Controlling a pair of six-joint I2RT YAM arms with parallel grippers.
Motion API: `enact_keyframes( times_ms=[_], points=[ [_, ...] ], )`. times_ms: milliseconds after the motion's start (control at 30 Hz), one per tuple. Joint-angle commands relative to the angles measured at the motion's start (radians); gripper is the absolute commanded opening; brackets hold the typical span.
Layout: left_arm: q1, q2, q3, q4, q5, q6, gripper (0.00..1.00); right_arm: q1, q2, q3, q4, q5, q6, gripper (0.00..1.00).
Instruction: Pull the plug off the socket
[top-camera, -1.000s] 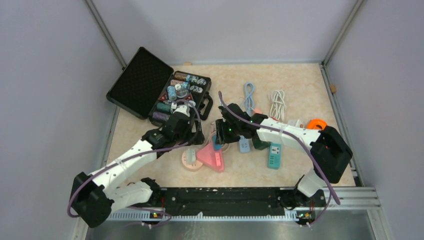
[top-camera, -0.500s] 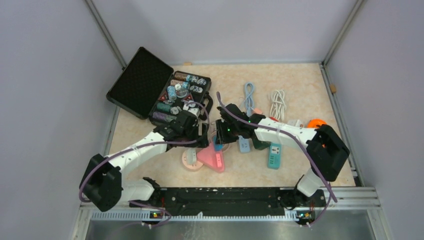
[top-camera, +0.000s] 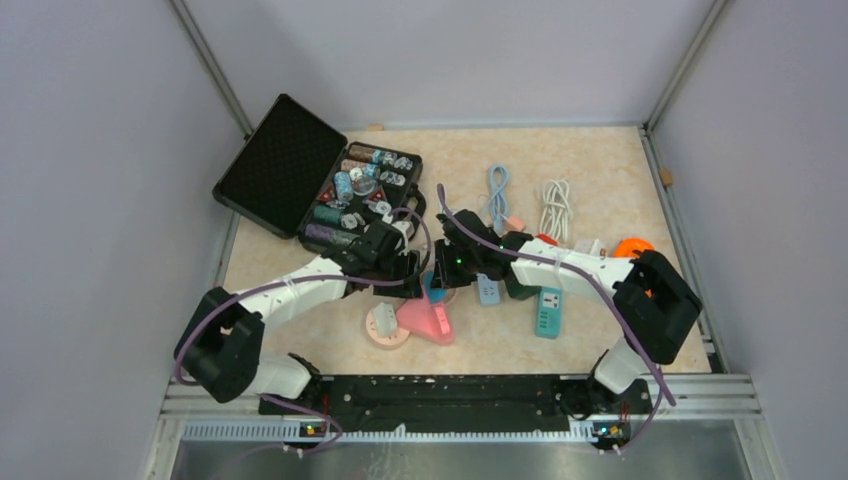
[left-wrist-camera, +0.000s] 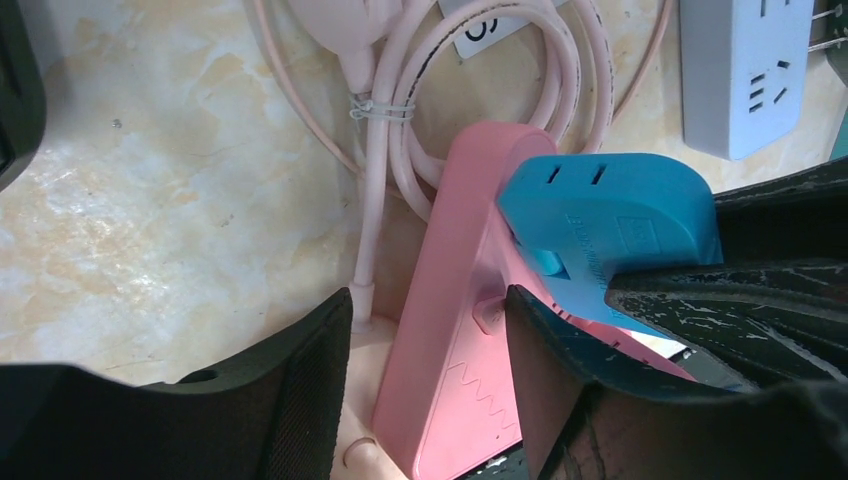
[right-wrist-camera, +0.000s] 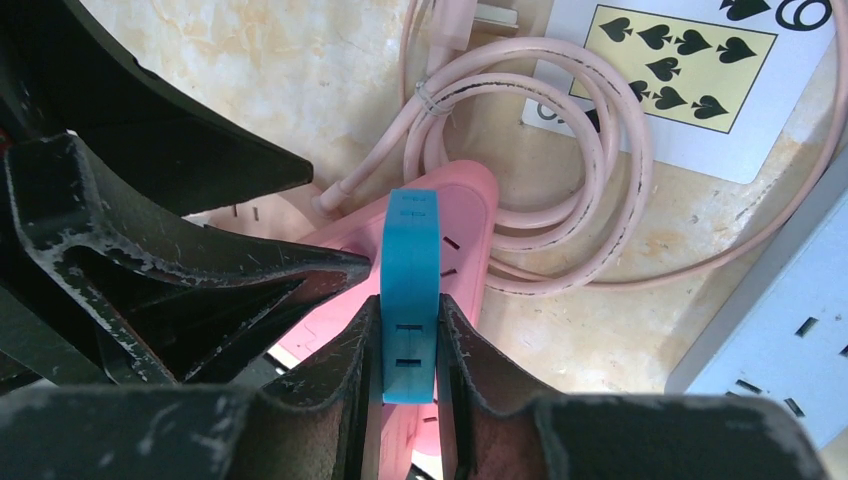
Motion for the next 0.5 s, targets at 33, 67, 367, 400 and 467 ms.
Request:
enact_keyframes(
  times_ms=[33,67,367,400,467],
  points=[
    [-0.012,-0.011,-0.037,0.047,0.035,0.014,0.56,0.002,-0.032,-0.022,0.039,0.001,0.006,0.00],
    [-0.013,-0.013,-0.041,0.047,0.035,0.012,0.55,0.002,-0.032,-0.023,0.042,0.004,0.010,0.00],
    [-0.021,-0.002,-0.103,0.069,-0.081,-0.056,0.38,-0.008,-0.081,0.006,0.070,0.015,0.065,0.00],
    [-0.022,0.000,-0.107,0.073,-0.082,-0.058,0.37,-0.010,-0.080,0.017,0.065,0.015,0.070,0.00],
    [-0.024,0.000,-0.117,0.084,-0.080,-0.058,0.35,-0.010,-0.069,0.029,0.060,0.004,0.072,0.00]
  ],
)
